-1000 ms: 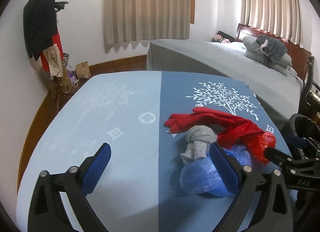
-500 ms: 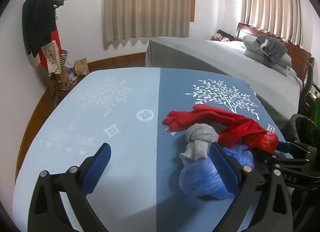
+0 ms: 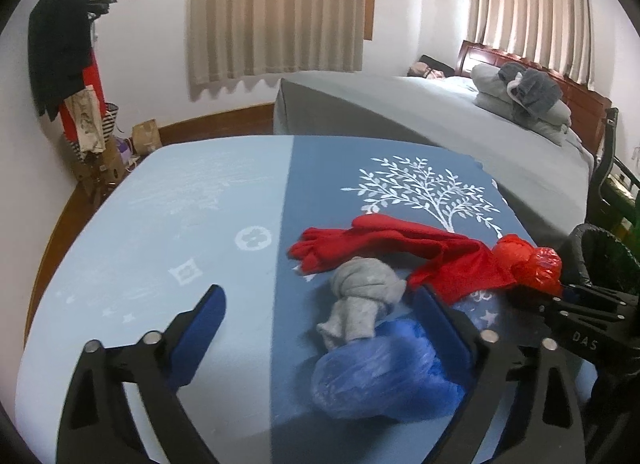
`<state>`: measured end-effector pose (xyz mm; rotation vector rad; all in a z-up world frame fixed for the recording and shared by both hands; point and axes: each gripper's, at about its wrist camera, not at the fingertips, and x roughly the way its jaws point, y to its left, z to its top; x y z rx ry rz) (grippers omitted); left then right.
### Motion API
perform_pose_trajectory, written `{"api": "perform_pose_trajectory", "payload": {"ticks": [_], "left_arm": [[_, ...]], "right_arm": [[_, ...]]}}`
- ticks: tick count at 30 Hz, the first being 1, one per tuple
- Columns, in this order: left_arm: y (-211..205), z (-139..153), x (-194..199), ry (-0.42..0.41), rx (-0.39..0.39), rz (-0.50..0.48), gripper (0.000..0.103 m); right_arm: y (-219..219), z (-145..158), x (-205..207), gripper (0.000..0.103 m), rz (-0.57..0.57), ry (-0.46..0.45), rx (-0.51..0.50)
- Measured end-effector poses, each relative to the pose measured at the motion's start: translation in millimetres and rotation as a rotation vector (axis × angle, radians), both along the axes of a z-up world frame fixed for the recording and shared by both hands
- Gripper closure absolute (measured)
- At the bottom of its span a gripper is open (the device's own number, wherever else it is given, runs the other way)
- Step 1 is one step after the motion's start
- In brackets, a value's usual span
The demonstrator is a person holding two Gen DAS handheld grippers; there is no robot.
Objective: Collect trash
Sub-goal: 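Grasp the red plastic bag with the right tool while the left tool grasps the grey sock, then carry the grey sock and red bag over the black bin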
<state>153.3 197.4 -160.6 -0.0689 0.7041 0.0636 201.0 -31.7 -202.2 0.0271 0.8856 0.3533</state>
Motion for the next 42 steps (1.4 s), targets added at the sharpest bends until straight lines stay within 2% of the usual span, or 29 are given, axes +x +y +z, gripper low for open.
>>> {"api": "perform_pose_trajectory", "payload": {"ticks": [7, 11, 13, 16, 18, 20, 23, 30, 37, 42], "left_arm": [[-6.2, -10.9, 21.0, 0.052, -0.019, -0.030, 0.027], [-8.8, -18.7, 26.6, 0.084, -0.035, -0.054, 0.032], [-10.2, -21.3, 26.6, 0.093, -0.040, -0.070, 0.040], [-10.2, -20.7, 25.5, 0.091, -0.066, -0.097, 0.054], [-10.5, -19.4, 25.1, 0.086, -0.073, -0.107, 0.059], [-11.4, -18.0, 24.3, 0.083, -0.076, -0.108, 0.060], [-10.7, -17.4, 22.8, 0.082, -0.083, -0.109, 0.061], [-2.3, -7.7, 11.4, 0.046, -0.091, -0.064, 0.063], [12.2, 7.7, -0.7, 0.006, -0.075, -0.002, 0.063], [12.0, 22.9, -7.5, -0.024, -0.049, 0.005, 0.063]], "right_arm": [[-0.8, -3.0, 1.0, 0.069, 0.004, 0.004, -0.001], [-0.7, -1.1, 1.2, 0.050, 0.011, -0.006, 0.003], [-0.2, 0.5, 1.9, 0.043, 0.011, -0.016, 0.001], [0.5, 0.9, 5.8, 0.041, 0.006, -0.017, 0.000], [0.8, 0.1, 8.2, 0.044, 0.011, -0.010, 0.010], [2.2, -0.4, 9.8, 0.063, 0.022, -0.003, 0.017], [3.2, -0.1, 10.4, 0.072, 0.030, 0.004, 0.023], [-0.3, 9.3, 6.0, 0.075, 0.029, -0.012, 0.040], [-4.6, 24.5, 0.1, 0.075, 0.022, -0.035, 0.062], [-7.1, 36.2, -6.8, 0.075, 0.020, -0.058, 0.061]]}}
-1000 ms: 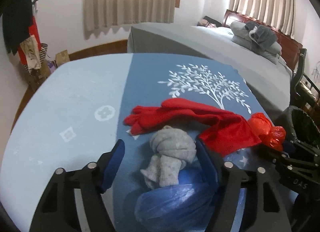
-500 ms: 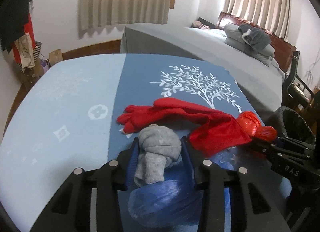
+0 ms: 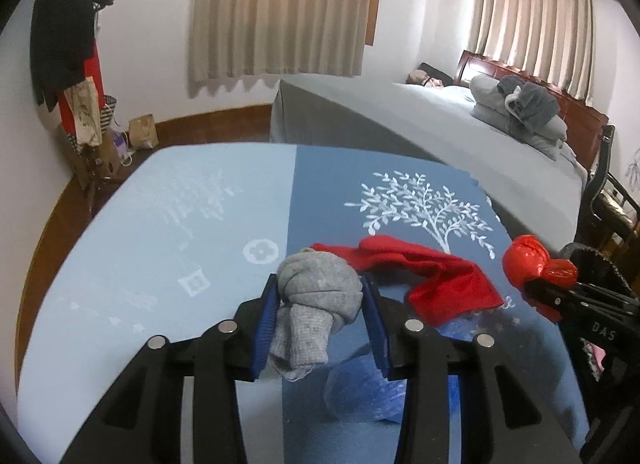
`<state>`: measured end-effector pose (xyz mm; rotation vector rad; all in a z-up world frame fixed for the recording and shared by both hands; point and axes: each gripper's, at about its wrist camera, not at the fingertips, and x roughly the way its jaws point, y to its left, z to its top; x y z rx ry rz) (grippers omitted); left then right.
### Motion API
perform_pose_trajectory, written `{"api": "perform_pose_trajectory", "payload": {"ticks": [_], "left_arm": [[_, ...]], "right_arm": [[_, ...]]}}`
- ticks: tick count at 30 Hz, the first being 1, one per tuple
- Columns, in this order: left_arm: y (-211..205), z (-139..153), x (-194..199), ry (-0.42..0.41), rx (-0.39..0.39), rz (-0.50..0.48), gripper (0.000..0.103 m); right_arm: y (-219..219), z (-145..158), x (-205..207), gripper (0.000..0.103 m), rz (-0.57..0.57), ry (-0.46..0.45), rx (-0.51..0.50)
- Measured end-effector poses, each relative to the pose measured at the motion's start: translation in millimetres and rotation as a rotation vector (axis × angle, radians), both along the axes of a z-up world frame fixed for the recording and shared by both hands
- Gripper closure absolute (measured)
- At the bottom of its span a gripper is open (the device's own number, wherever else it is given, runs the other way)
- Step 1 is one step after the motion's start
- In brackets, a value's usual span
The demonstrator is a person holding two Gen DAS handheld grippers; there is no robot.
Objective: Collect trash
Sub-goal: 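Carry the grey sock and red bag over the black bin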
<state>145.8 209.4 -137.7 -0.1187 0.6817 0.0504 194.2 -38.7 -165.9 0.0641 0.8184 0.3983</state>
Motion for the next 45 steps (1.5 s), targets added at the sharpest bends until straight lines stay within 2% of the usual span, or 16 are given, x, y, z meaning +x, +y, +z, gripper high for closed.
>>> {"api": "perform_pose_trajectory", "payload": {"ticks": [8, 25, 45], "left_arm": [[-18.0, 23.0, -6.4, -0.038, 0.004, -0.015, 0.062], [-79.9, 63.3, -21.8, -0.115, -0.009, -0.129, 0.062], [-158.3, 90.5, -39.1, -0.185, -0.009, -0.282, 0.062]], "right_arm": [[-9.4, 23.9, -15.4, 0.075, -0.005, -0.046, 0.013], [-52.2, 73.8, -52.7, 0.075, -0.048, -0.146, 0.048], [-122.7, 98.2, -97.0, 0.075, -0.177, -0.222, 0.028]]}}
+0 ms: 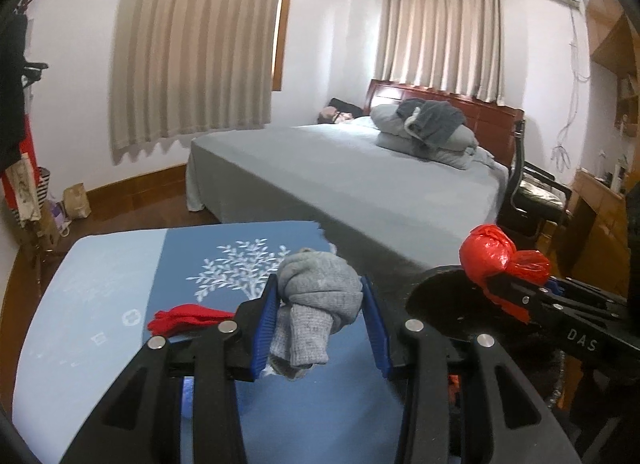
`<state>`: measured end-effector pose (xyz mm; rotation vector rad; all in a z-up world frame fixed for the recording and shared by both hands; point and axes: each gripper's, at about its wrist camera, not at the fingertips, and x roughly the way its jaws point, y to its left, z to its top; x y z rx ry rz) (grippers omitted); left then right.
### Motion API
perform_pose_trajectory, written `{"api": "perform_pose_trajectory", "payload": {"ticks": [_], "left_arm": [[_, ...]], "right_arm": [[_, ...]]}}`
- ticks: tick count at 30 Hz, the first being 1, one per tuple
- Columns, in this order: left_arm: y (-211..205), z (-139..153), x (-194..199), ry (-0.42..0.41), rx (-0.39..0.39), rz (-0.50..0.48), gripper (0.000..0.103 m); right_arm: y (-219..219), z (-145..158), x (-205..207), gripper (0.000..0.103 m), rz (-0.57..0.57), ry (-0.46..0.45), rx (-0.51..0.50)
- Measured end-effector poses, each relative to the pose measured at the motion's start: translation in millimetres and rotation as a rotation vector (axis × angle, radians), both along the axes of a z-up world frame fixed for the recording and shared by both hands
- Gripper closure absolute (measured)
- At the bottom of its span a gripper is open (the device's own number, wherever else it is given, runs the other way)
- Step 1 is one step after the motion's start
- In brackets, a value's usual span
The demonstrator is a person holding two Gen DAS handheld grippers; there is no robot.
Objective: Collect trash
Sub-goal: 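Carry the grey sock and red bag over the black bin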
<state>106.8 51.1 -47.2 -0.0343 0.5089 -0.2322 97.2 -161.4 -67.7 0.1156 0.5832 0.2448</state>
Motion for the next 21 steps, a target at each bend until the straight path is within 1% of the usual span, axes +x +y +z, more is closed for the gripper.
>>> {"api": "perform_pose_trajectory", "payload": {"ticks": [12, 21], "left_arm": [[-43.4, 8.8, -8.1, -0.020, -0.002, -0.090, 0.062], [-82.0, 11.9, -7.2, -0.026, 0.006, -0.162, 0.062]], "right_arm": [[-43.3, 5.7, -23.8, 0.075, -0.076, -0.030, -0.007], [-75.0, 4.0, -37.3, 0.075, -0.139, -0.037, -0.004]]}}
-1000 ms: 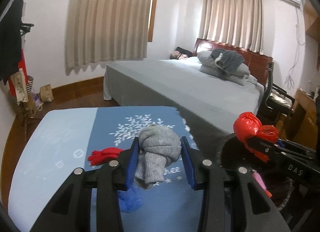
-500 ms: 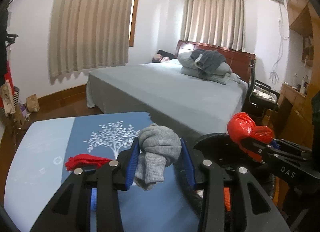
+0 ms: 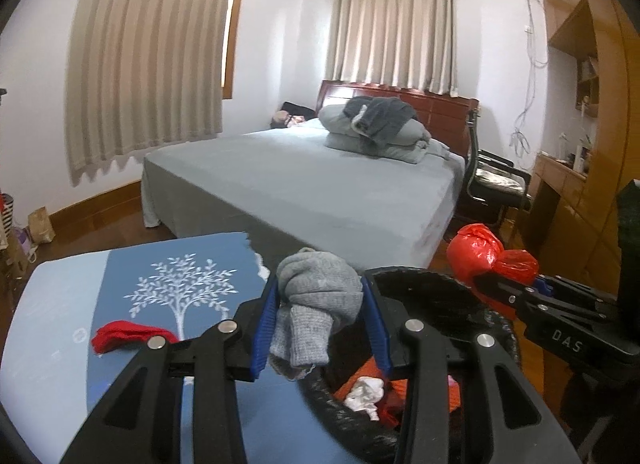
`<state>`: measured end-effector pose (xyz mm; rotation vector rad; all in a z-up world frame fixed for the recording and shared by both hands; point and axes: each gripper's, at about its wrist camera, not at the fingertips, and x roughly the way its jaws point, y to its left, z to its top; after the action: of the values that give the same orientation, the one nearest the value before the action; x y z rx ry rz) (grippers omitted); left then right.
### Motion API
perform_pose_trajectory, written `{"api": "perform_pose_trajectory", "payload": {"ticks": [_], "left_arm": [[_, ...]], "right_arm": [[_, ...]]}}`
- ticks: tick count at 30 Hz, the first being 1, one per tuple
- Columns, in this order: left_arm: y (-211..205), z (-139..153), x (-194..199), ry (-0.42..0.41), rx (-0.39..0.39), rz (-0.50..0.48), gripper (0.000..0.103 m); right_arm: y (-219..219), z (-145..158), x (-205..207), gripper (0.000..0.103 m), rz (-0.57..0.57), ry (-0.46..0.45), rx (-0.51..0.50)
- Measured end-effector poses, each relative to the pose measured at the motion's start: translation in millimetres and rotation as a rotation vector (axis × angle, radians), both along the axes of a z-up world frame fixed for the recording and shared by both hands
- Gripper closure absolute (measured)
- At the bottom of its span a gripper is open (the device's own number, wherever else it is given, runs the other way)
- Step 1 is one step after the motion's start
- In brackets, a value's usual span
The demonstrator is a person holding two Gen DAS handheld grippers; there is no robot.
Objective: Collect trash
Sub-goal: 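Carry the grey sock and red bag over the black bin, then open both tools to drop the grey sock and red bag into the bin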
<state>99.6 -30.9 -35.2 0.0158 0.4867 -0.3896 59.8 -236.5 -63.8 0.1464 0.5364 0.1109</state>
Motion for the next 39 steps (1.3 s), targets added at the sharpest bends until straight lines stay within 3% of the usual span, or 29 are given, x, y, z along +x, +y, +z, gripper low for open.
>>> {"api": "perform_pose_trajectory", "payload": {"ticks": [23, 39], "left_arm": [[-81.1, -19.0, 4.8, 0.023, 0.025, -0.160, 0.062], [-111.5, -56.4, 33.5, 0.104, 0.044, -0.203, 0.062]], "right_arm": [[-66.9, -21.4, -15.9, 0.075, -0.129, 0.045, -0.001], [-88.9, -50.8, 4.6, 0.075, -0.161, 0.116, -0.006]]}}
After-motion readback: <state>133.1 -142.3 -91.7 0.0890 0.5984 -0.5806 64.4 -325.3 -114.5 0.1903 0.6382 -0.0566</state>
